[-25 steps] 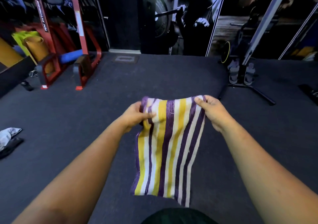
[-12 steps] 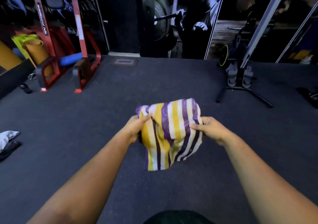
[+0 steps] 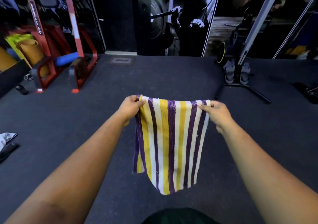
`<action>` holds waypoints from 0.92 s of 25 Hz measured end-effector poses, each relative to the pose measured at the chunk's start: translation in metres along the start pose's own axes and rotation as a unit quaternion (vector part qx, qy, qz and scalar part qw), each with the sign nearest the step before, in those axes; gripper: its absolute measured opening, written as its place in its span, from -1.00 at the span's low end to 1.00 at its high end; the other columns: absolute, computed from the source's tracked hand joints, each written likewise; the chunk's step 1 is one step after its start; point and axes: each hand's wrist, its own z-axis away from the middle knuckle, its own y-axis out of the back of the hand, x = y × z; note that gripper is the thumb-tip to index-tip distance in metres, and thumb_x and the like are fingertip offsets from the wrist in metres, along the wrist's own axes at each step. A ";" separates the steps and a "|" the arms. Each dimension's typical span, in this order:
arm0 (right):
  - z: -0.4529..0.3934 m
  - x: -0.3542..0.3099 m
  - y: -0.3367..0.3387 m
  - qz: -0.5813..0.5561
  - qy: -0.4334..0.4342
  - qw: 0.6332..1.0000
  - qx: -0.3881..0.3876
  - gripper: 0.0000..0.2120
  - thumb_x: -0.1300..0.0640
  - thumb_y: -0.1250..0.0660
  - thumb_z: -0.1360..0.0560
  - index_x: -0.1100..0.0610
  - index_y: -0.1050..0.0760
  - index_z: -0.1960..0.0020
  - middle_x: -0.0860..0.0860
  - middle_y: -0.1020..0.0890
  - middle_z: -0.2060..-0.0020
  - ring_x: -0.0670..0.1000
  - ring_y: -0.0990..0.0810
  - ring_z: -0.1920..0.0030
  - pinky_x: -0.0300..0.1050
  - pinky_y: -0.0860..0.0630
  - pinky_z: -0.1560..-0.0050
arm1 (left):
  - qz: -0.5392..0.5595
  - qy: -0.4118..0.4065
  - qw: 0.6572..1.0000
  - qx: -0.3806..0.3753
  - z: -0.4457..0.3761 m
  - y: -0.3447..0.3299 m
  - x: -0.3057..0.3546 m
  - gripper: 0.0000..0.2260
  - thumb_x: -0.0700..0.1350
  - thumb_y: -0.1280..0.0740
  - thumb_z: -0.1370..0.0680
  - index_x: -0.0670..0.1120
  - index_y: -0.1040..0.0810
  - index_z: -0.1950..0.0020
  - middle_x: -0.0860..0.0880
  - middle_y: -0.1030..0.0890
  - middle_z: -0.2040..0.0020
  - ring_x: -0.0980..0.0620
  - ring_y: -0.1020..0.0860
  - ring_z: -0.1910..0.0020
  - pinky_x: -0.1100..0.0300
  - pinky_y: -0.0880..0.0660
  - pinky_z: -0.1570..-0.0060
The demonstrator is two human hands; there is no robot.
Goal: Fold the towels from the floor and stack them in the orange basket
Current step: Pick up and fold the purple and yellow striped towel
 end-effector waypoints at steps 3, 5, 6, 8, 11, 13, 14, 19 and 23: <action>0.001 0.000 0.000 0.022 0.018 0.999 0.030 -0.89 0.21 -0.51 -0.48 0.24 -0.67 0.04 0.07 -0.76 0.17 -0.01 -0.74 0.20 -0.26 -0.58 0.26 | -0.296 -0.017 0.953 0.057 -0.003 -0.002 0.005 -0.79 0.07 -0.26 -0.66 -0.05 -0.55 -0.04 0.00 -0.54 -0.06 -0.01 -0.48 -0.09 -0.12 -0.43 -0.19; 0.004 0.001 0.001 0.019 0.027 0.999 0.033 -0.87 0.22 -0.54 -0.45 0.24 -0.66 0.04 0.06 -0.76 0.19 -0.04 -0.73 0.22 -0.28 -0.57 0.25 | -0.425 -0.038 0.901 0.080 -0.002 -0.005 0.008 -0.76 0.13 -0.20 -0.67 -0.01 -0.51 -0.08 0.03 -0.45 -0.05 0.01 -0.38 -0.10 -0.15 -0.34 -0.21; 0.004 0.001 0.002 0.000 0.012 1.000 0.020 -0.86 0.21 -0.54 -0.45 0.23 -0.66 0.03 0.06 -0.76 0.18 -0.04 -0.73 0.22 -0.23 -0.57 0.20 | -0.416 -0.041 0.905 0.077 -0.002 -0.006 0.012 -0.77 0.11 -0.21 -0.68 -0.03 -0.51 -0.07 0.03 -0.49 -0.01 0.00 -0.41 -0.05 -0.11 -0.37 -0.18; 0.006 0.000 0.005 -0.048 -0.071 0.996 -0.018 -0.83 0.10 -0.54 -0.47 0.17 -0.65 0.02 0.05 -0.75 0.19 -0.01 -0.71 0.22 -0.09 -0.57 0.11 | -0.202 -0.020 0.978 0.042 -0.005 -0.004 0.013 -0.80 0.01 -0.28 -0.67 -0.11 -0.55 0.01 -0.01 -0.59 0.11 -0.03 -0.53 0.06 0.04 -0.46 0.00; 0.006 0.002 0.007 -0.061 -0.171 0.982 -0.041 -0.81 0.00 -0.52 -0.48 0.08 -0.65 0.01 0.02 -0.72 0.24 0.02 -0.67 0.20 -0.04 -0.59 0.06 | 0.012 0.017 1.000 -0.008 -0.003 0.004 0.013 -0.80 -0.07 -0.35 -0.64 -0.21 -0.63 -0.01 -0.06 -0.68 0.13 -0.07 -0.62 0.09 0.09 -0.56 0.09; 0.006 0.005 0.004 -0.066 -0.130 0.989 -0.013 -0.92 0.10 -0.48 -0.52 0.08 -0.63 0.02 -0.01 -0.72 0.26 0.00 -0.65 0.21 -0.05 -0.57 0.05 | -0.125 -0.010 0.992 0.000 -0.008 0.012 0.016 -0.75 0.05 -0.36 -0.59 -0.14 -0.61 0.03 -0.03 -0.65 0.12 -0.09 -0.60 0.03 -0.11 -0.58 -0.08; 0.007 0.005 0.001 -0.063 -0.089 0.994 0.012 -0.97 0.13 -0.46 -0.53 0.07 -0.63 0.05 -0.05 -0.72 0.27 -0.05 -0.65 0.21 -0.10 -0.55 0.07 | -0.246 -0.028 0.969 0.018 -0.009 0.015 0.018 -0.75 0.11 -0.33 -0.59 -0.07 -0.58 0.05 0.00 -0.61 0.08 -0.11 -0.57 -0.04 -0.19 -0.52 -0.17; 0.008 0.002 -0.001 -0.019 0.072 0.995 0.074 -0.94 0.18 -0.45 -0.55 0.11 -0.64 -0.02 -0.05 -0.72 0.11 -0.16 -0.65 0.13 -0.34 -0.54 0.12 | -0.403 -0.110 0.904 0.096 -0.001 0.010 0.032 -0.73 0.13 -0.25 -0.66 -0.03 -0.58 -0.18 0.01 -0.47 -0.28 -0.09 -0.36 -0.36 -0.21 -0.31 -0.28; 0.003 -0.007 0.003 0.017 0.114 0.991 0.069 -0.92 0.14 -0.39 -0.60 0.05 -0.60 -0.09 -0.04 -0.69 -0.03 -0.11 -0.64 -0.04 -0.28 -0.51 0.00 | -0.119 -0.155 0.977 0.084 0.001 0.008 0.016 -0.82 0.06 -0.32 -0.64 -0.03 -0.59 -0.09 0.05 -0.61 -0.10 0.04 -0.57 -0.11 -0.08 -0.54 -0.17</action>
